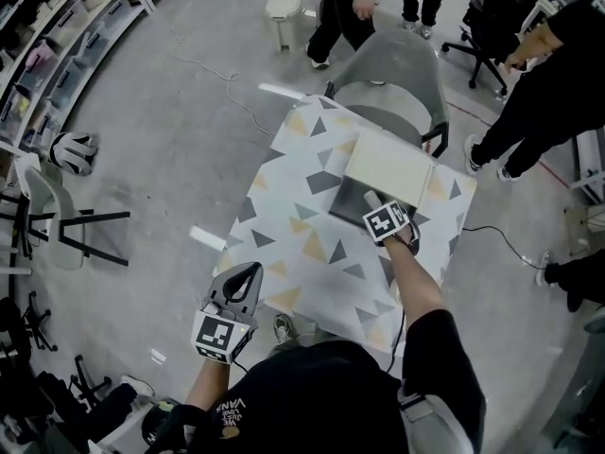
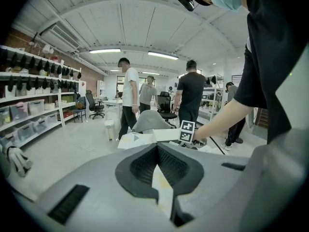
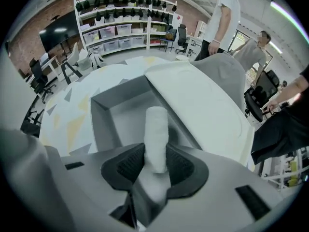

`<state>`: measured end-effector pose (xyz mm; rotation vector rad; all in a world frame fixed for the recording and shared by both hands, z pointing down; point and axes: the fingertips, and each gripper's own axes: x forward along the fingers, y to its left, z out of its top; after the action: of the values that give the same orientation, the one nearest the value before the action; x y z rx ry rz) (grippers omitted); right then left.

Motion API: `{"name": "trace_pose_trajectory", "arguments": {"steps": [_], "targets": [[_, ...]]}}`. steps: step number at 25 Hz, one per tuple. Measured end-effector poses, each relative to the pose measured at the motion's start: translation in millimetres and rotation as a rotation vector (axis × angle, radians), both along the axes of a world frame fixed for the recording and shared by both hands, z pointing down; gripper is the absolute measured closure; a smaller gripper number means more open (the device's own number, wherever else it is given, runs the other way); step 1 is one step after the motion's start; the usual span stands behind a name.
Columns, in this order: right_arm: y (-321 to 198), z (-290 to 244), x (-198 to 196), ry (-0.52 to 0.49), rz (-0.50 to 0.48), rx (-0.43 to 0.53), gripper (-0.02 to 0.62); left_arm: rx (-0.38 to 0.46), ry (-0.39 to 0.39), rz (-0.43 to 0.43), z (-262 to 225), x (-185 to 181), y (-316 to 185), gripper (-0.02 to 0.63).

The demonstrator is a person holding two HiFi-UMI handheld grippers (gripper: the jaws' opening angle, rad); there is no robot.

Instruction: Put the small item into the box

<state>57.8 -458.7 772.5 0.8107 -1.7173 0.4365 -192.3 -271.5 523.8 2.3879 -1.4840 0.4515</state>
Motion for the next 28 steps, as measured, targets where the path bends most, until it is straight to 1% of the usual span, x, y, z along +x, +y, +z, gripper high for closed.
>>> {"name": "trace_pose_trajectory", "arguments": {"steps": [5,11,13,16,23,28], "targets": [[-3,13,1,0.013,0.000,-0.046,0.465,-0.018,-0.008,-0.006,6,2,2,0.600],[-6,18,1,0.009,0.020,-0.056,0.459,-0.027,-0.014,-0.024,8,-3,2,0.600],[-9,18,0,-0.001,0.037,-0.048,0.452,-0.026,-0.015,-0.024,8,-3,2,0.600],[-11,15,-3,-0.029,0.057,-0.035,0.416,-0.024,-0.015,-0.021,7,-2,1,0.600],[-12,9,1,-0.036,0.076,-0.008,0.402,-0.020,-0.014,-0.010,6,-1,1,0.600],[-11,-4,0,-0.056,0.091,0.033,0.402,-0.013,-0.011,0.007,4,1,2,0.600]]}}
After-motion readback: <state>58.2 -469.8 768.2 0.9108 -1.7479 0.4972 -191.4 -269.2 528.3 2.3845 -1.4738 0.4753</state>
